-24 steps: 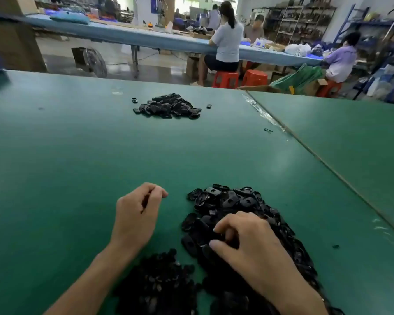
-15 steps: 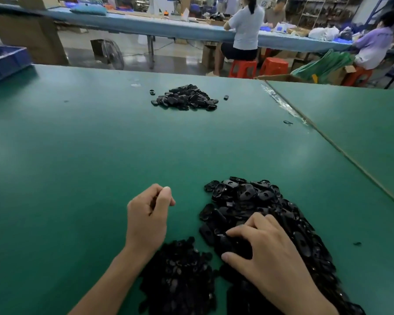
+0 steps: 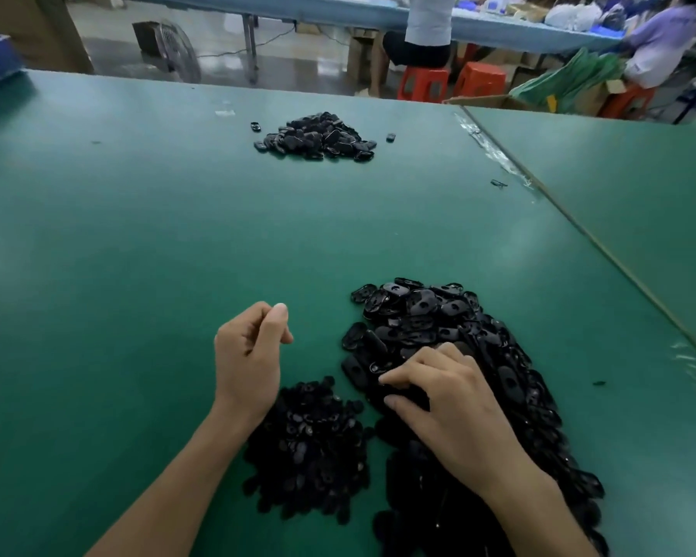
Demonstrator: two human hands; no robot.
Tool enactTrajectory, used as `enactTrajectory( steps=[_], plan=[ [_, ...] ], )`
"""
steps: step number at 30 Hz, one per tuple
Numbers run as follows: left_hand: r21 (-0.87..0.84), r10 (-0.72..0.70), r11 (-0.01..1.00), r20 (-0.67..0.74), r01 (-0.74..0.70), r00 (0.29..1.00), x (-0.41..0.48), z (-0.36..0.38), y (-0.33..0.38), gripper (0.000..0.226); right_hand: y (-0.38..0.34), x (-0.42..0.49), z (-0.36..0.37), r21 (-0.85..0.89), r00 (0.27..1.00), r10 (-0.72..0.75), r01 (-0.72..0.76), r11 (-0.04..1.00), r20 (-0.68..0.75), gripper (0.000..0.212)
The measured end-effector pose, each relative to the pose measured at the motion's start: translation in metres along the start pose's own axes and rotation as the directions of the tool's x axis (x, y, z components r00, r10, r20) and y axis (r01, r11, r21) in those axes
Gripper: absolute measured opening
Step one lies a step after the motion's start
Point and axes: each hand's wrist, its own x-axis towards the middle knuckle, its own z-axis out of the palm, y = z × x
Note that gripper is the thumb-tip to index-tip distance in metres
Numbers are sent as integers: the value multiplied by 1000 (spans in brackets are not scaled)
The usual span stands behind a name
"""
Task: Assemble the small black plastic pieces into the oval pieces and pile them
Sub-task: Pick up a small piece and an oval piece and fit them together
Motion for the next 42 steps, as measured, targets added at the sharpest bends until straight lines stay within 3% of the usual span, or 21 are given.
enactTrajectory(
  steps=[5,11,18,23,32,42],
  plan=[
    [-139,-28,990,55,35,998,0,-1,5,42,1,7,-8,104,1000,19,-19,994,4,23],
    [-172,-43,984,78,56,996,3,-7,6,44,-6,16,-11,204,998,55,-60,977,30,22],
    [-128,-11,991,166,33,986,7,-11,7,47,-12,20,-12,147,988,109,-125,981,110,7],
    [-29,6,1000,243,1,970,-8,-25,2,58,-10,15,-23,59,979,164,-172,983,119,15],
    [-194,-10,979,268,64,963,-18,-22,7,41,-10,-3,-25,94,945,288,-304,948,154,9],
    [63,-55,997,233,41,971,-20,-18,7,37,-27,-9,-16,410,946,323,-306,859,28,13]
  ],
)
